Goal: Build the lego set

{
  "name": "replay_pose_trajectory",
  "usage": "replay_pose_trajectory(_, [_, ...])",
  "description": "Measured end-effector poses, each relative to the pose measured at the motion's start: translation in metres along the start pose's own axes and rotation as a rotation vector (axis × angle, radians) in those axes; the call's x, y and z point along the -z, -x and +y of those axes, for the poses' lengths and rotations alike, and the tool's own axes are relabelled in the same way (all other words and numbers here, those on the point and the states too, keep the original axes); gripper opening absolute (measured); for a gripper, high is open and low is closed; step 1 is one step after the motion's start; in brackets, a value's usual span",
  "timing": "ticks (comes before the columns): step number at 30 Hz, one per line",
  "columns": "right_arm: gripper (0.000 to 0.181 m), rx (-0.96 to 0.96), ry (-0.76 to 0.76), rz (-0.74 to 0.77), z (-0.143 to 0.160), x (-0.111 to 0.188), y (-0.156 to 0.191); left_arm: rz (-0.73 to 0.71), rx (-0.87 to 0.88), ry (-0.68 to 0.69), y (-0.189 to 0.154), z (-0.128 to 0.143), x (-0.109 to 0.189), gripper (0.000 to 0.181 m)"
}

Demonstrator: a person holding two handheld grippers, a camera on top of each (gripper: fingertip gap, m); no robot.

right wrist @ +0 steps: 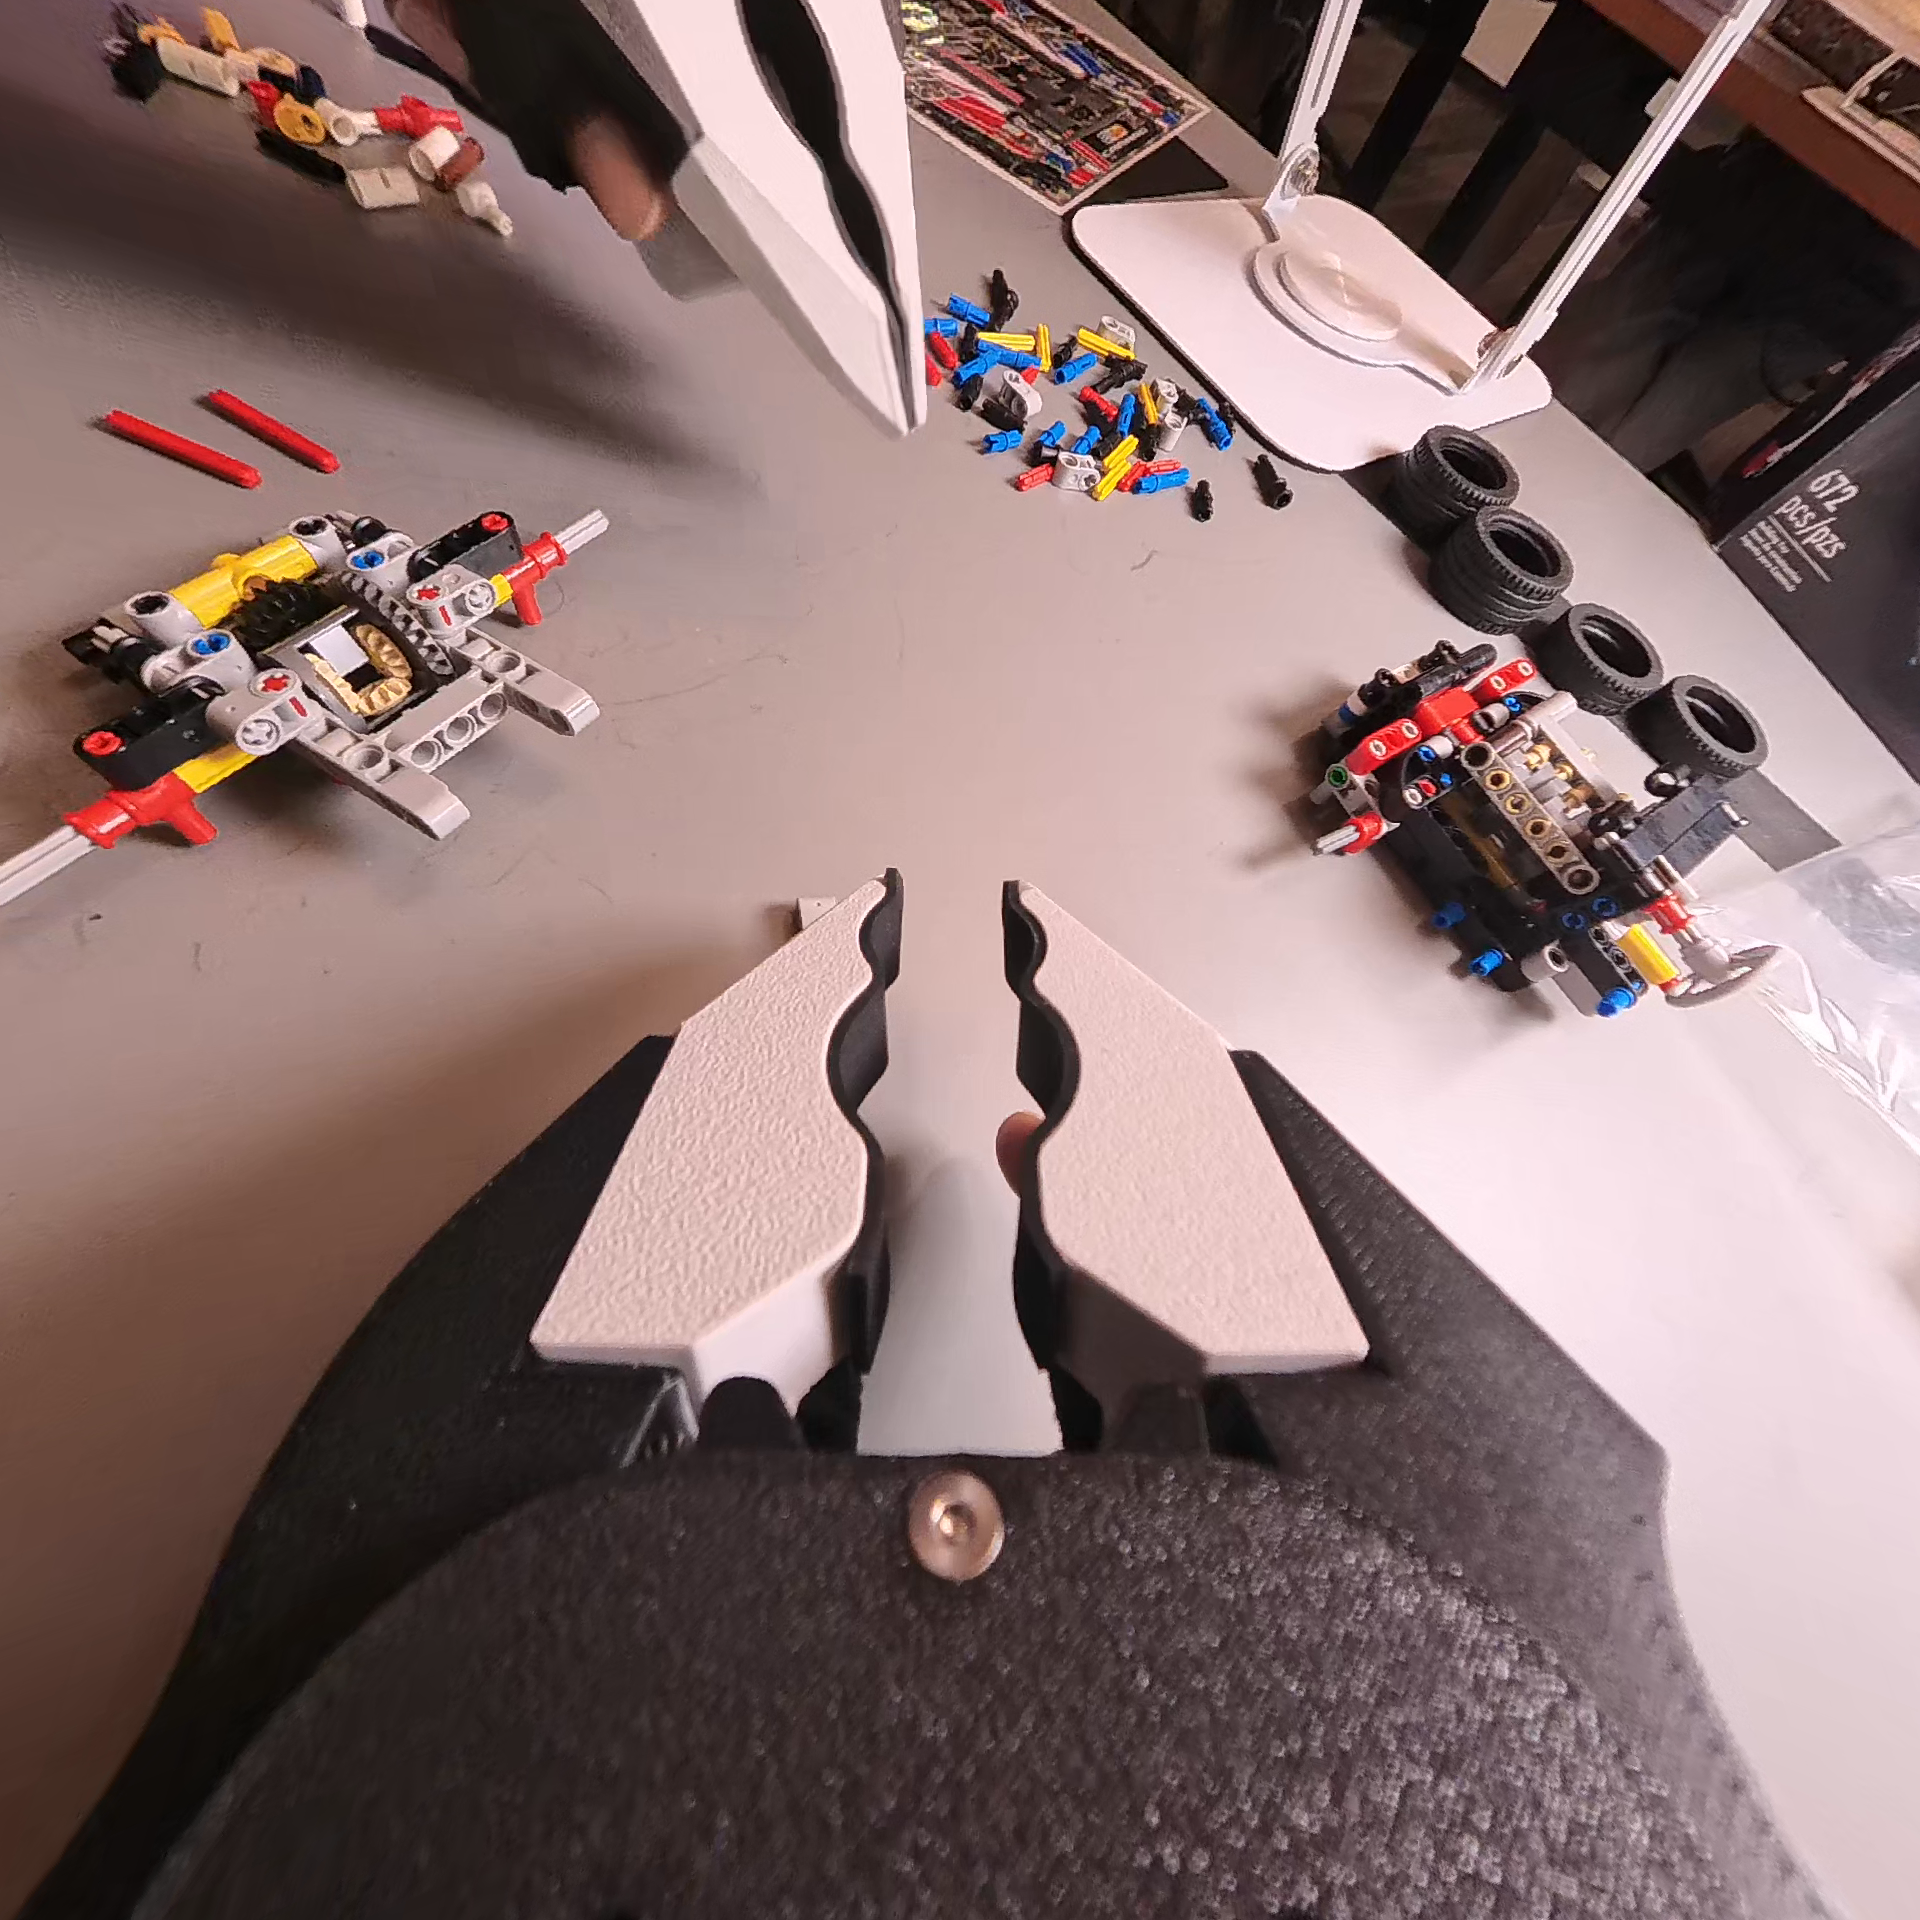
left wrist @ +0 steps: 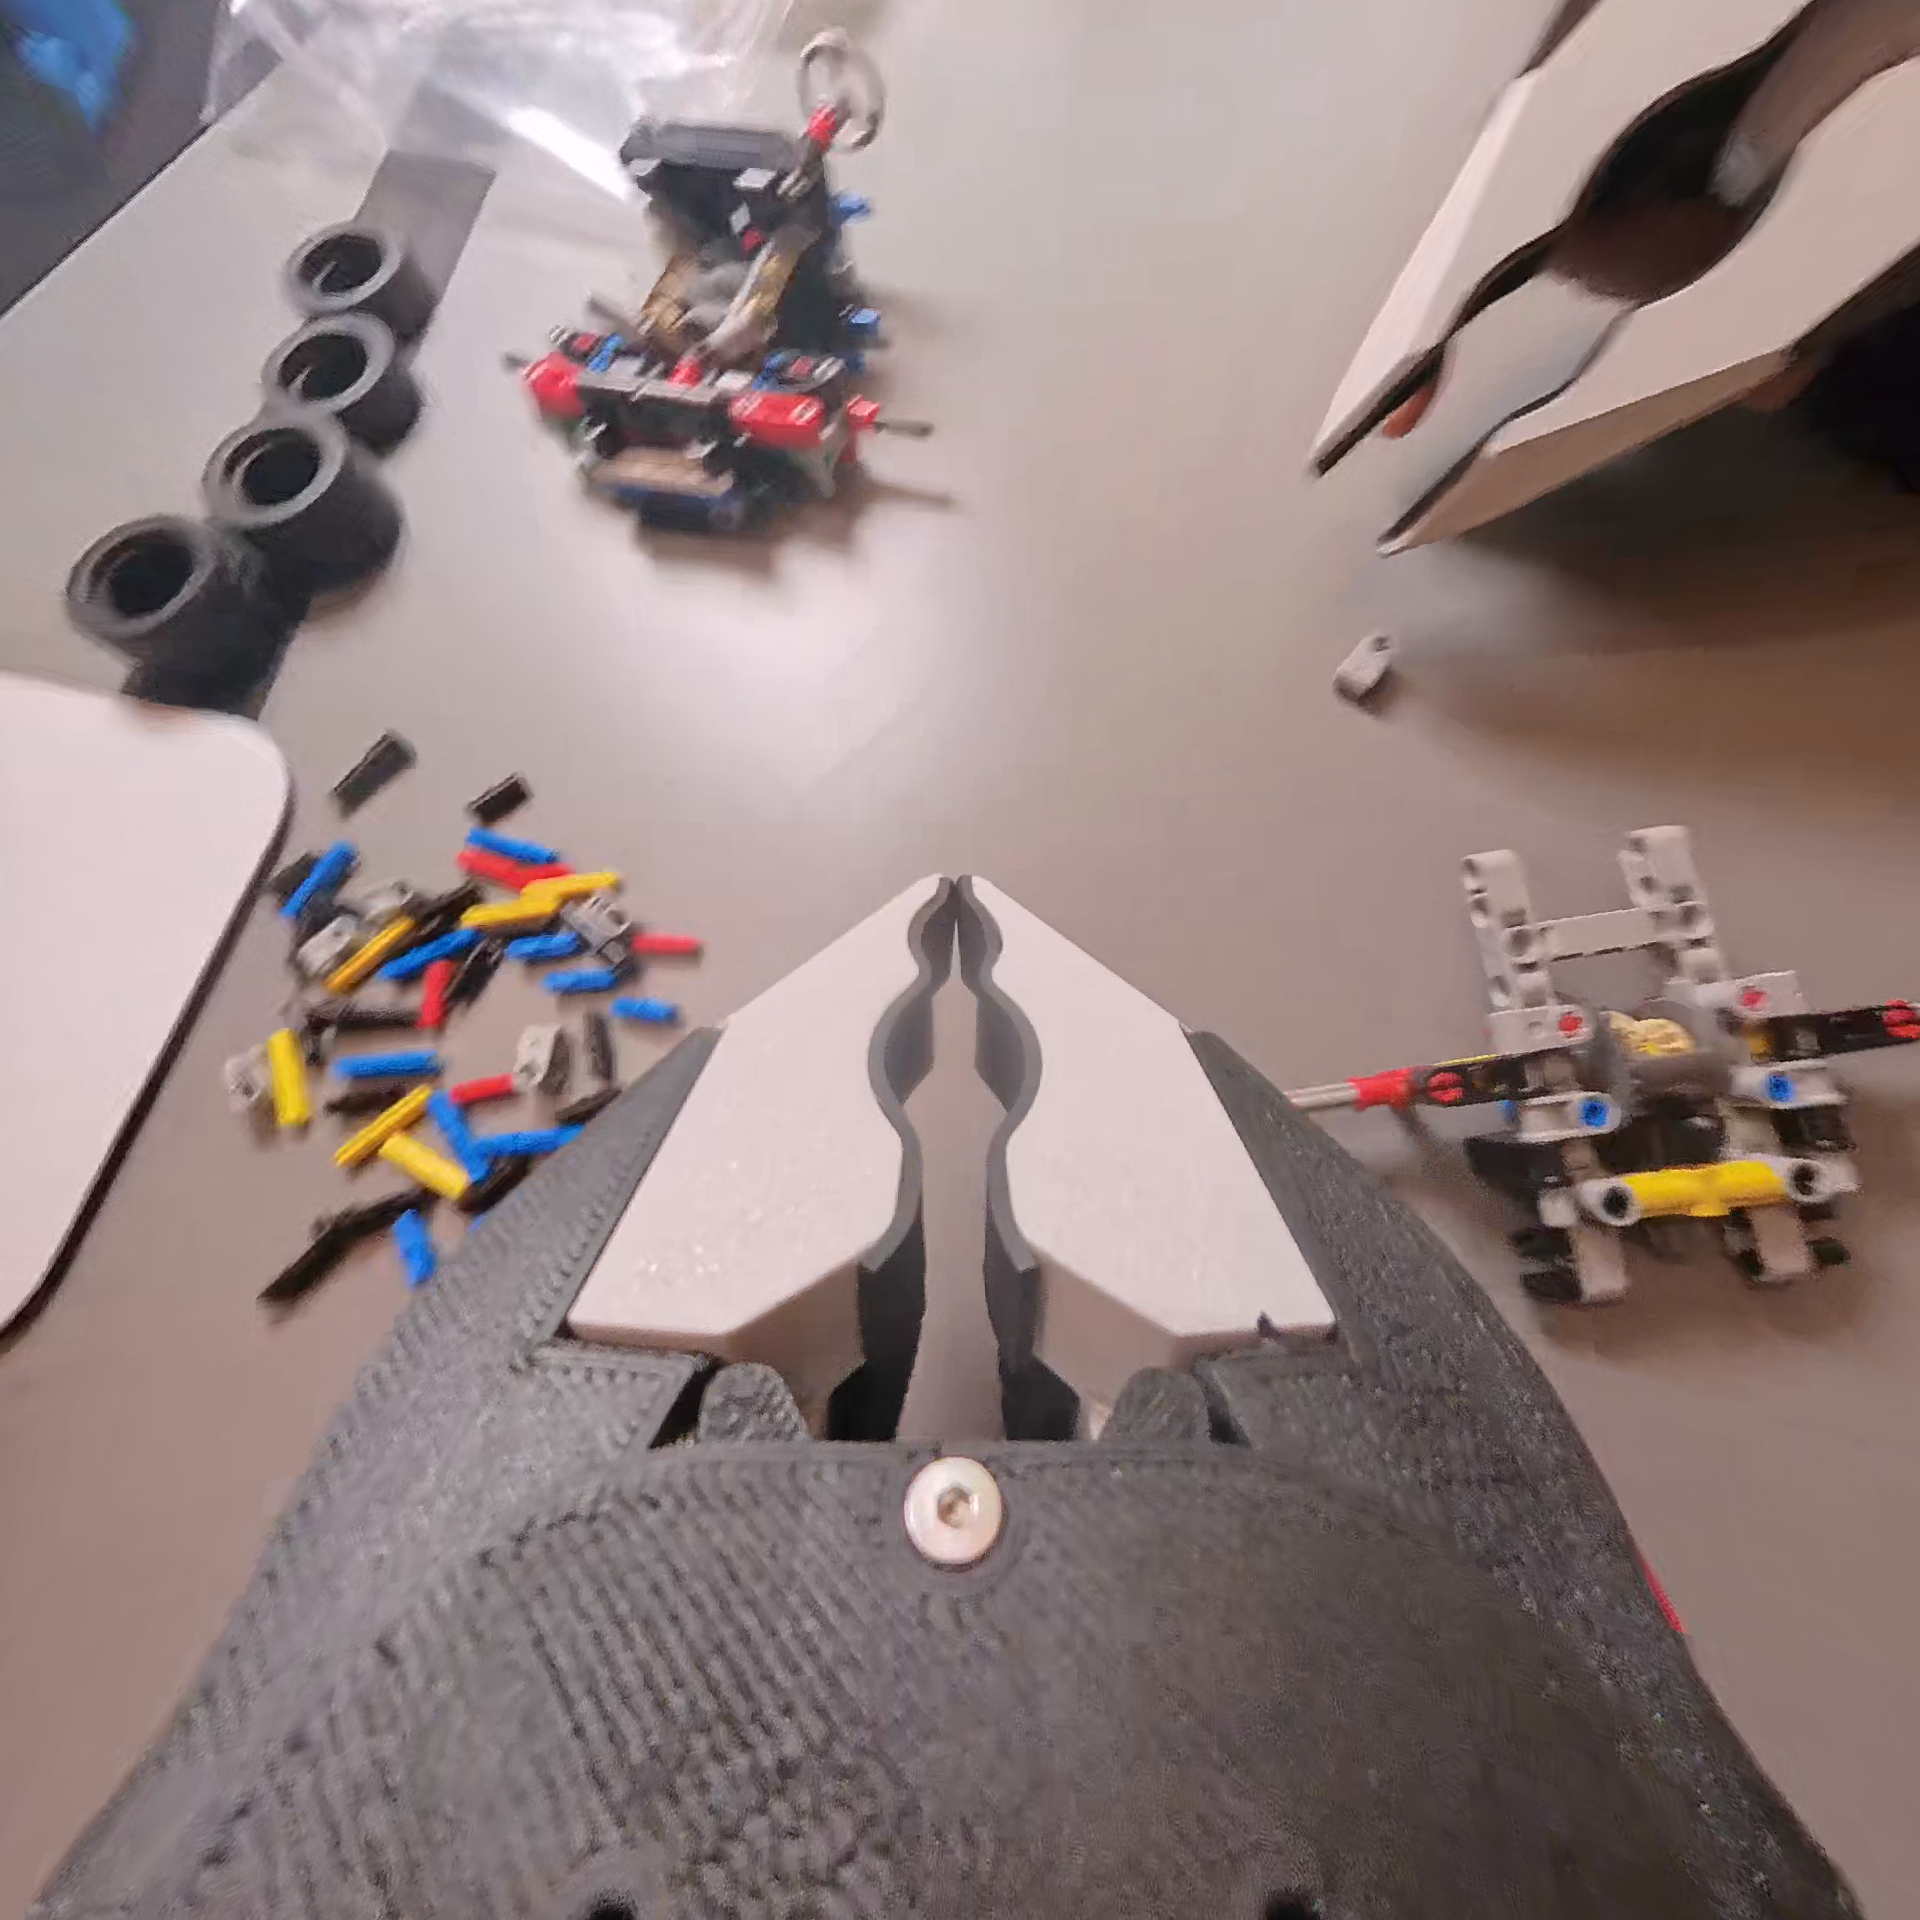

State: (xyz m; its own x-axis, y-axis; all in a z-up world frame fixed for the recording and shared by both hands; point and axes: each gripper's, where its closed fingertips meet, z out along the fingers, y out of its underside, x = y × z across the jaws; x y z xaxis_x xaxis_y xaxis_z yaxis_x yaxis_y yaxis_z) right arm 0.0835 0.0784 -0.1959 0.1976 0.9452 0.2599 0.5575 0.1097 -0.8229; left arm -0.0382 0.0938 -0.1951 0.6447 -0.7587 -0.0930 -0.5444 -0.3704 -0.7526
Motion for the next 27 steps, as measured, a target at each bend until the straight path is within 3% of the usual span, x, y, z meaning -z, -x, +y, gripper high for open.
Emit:
replay_pose_trajectory(4, [0.018,0.001,-0.003,-0.001,-0.001,0.000,0.000,-0.207,0.092,0.086,0.054,0.029,0.012,0.002])
replay_pose_trajectory(9, [0.018,0.008,0.007,-0.002,0.001,-0.001,0.001,-0.236,0.135,0.070,0.087,0.035,0.009,0.009])
replay_pose_trajectory(17, [0.018,-0.005,0.012,0.002,0.004,-0.001,-0.002,-0.139,0.049,0.149,0.090,0.035,-0.009,0.009])
replay_pose_trajectory(27, [0.018,-0.005,0.019,-0.004,0.006,-0.002,-0.002,-0.118,0.030,0.201,0.091,0.040,-0.013,0.002])
